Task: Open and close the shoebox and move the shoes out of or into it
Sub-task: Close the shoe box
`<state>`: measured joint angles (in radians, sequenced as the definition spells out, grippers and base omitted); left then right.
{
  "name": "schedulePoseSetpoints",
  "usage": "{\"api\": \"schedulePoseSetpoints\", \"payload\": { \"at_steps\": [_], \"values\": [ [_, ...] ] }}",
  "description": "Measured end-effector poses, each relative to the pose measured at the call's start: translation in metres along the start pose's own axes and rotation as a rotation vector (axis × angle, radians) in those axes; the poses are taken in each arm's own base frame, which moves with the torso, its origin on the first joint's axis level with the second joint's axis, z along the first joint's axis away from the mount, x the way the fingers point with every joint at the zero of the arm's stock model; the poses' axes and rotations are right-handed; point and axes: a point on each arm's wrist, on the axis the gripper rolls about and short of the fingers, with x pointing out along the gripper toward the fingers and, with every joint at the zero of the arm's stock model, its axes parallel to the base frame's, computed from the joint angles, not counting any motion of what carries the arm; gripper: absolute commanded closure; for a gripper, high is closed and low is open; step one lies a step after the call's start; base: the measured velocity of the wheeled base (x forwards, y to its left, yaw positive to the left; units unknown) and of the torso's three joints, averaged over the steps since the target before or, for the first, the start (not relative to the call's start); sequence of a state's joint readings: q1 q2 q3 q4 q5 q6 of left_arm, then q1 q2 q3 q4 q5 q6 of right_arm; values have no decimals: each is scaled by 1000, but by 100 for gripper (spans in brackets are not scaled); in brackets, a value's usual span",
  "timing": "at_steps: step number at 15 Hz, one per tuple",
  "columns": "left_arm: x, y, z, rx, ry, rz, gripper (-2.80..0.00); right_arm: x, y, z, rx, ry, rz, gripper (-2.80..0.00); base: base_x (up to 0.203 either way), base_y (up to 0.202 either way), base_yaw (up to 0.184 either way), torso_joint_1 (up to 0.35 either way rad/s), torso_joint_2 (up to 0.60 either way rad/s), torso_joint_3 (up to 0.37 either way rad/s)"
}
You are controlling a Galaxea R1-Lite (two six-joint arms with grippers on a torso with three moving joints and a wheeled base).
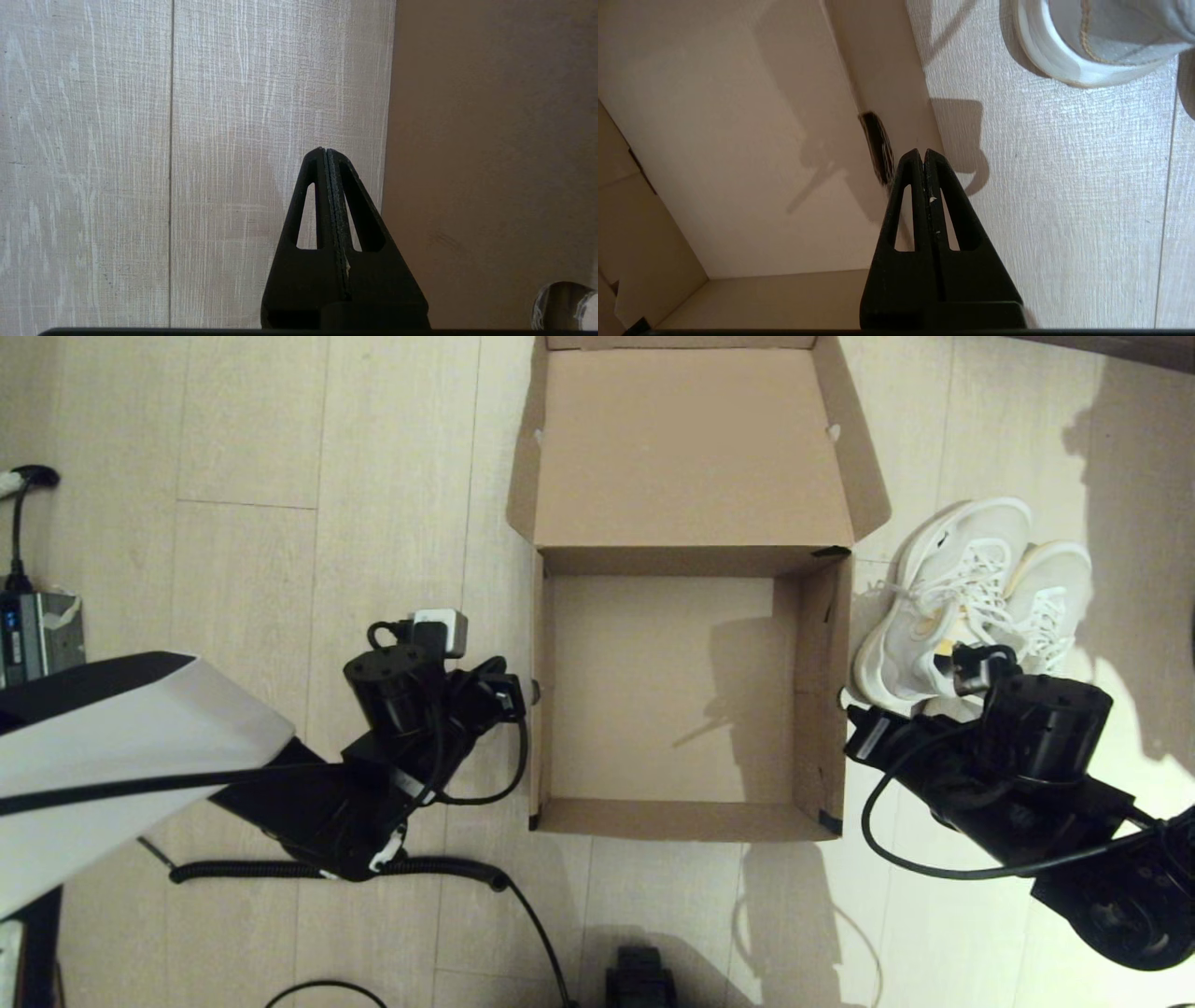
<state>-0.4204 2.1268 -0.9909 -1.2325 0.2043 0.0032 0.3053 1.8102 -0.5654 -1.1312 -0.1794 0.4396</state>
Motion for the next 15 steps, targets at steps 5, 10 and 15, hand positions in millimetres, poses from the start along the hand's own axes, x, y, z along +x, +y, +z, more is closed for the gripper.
{"api": "schedulePoseSetpoints", "payload": {
  "at_steps": [5,10,15],
  "values": [
    [1,-2,0,0,-1,-7,0,10,-1,1,2,-10,-5,0,0,0,0,0,0,0],
    [-8,-17,-6,2,27,-41,0,4,-6,-8,-10,22,-36,0,0,0,0,0,0,0],
    [-33,-23,-14,15,91,-68,0,-14,-8,-21,-21,80,-41,0,0,0,0,0,0,0]
  ]
}}
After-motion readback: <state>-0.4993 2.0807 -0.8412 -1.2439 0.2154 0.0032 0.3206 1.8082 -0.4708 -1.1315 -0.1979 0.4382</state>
